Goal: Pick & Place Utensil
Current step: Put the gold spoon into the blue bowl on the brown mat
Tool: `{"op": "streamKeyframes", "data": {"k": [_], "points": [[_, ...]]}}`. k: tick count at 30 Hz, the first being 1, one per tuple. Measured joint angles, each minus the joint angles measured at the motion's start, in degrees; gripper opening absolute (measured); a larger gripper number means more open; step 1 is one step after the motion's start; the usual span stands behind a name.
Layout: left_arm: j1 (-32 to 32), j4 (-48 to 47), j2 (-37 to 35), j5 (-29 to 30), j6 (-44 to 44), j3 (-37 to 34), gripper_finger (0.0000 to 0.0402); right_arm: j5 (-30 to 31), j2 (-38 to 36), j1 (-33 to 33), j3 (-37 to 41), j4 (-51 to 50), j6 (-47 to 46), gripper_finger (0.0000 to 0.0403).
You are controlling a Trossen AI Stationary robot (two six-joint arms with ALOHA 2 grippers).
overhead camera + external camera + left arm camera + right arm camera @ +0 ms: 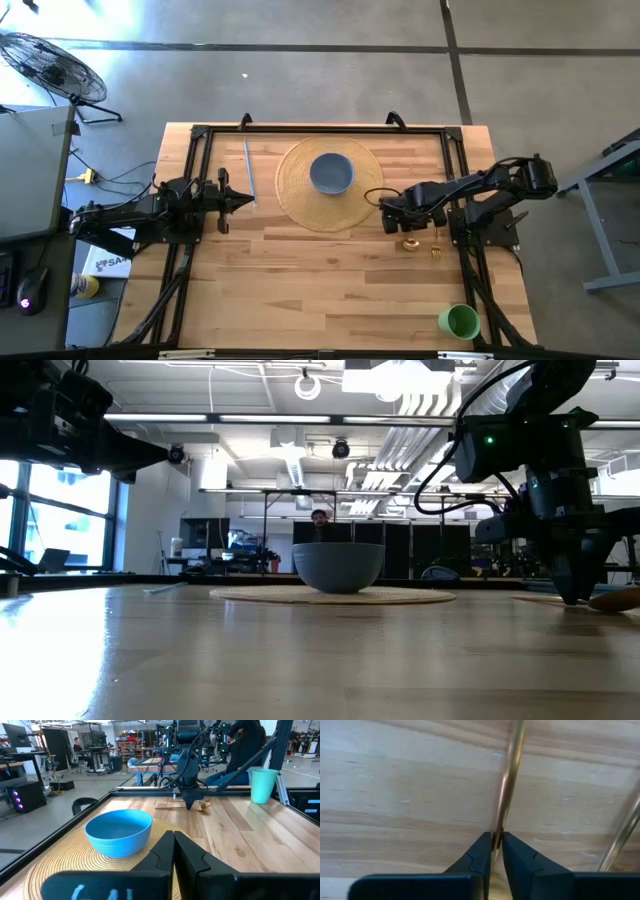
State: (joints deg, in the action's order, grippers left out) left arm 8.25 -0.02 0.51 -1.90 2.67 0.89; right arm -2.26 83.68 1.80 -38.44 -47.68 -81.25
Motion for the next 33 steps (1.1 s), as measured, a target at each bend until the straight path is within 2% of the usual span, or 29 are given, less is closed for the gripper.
{"op": "streamKeyframes", "data": {"k": [6,16,26,33], "points": [[0.0,0.01,0.0,0.01,0.01,0.0,0.0001,-0.88,0.0,0.0,-0.02,1.17,-0.53,0.0007],[0.01,-0.01,0.0,-0.02,0.01,0.0,0.0001,-0.19,0.04,-0.07,-0.02,2.6,-2.53,0.0036],[0.01,0.01,-0.02,0.01,0.01,0.0,0.0001,0.36,3.06,0.07,-0.38,3.15,-1.64,0.0015],[0.0,0.01,-0.02,0.0,0.01,0.0,0.0001,2.47,3.32,0.04,-0.54,2.31,0.07,0.0024]]}}
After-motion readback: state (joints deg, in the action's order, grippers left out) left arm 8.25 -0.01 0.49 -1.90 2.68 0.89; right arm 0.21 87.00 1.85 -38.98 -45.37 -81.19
